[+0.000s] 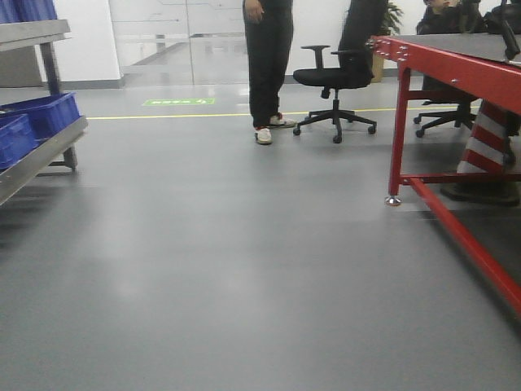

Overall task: Move two blue bins to right shelf middle
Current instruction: 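Drive across the floor holding both light blue bins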

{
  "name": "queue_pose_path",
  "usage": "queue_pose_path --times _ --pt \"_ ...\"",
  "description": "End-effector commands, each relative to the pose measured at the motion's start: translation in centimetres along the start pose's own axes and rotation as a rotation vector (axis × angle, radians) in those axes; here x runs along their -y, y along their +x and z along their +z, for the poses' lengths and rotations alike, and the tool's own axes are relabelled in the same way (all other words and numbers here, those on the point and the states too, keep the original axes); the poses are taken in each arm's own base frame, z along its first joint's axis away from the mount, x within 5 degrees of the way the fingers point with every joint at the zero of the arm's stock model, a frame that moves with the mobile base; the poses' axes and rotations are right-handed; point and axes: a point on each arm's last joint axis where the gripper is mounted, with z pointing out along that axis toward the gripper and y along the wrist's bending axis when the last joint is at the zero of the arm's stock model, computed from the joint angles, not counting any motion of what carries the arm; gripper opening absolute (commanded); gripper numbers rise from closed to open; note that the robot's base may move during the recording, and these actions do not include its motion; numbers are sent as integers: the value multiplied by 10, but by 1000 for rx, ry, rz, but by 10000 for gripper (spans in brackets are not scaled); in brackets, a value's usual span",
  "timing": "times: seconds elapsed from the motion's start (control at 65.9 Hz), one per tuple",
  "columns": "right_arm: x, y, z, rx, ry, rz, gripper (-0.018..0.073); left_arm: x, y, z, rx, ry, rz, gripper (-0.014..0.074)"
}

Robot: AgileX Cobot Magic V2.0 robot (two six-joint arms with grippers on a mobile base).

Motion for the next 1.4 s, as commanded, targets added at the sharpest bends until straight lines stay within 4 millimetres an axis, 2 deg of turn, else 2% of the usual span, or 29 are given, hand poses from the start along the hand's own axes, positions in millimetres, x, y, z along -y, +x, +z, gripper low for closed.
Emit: queue_pose_path --times 0.0,1.381 --pt "-5 -21 -13 210 -37 13 -154 21 -8 -23 69 145 3 -111" --pt "-5 -21 -13 210 -37 13 -154 21 -8 -23 69 145 3 -111"
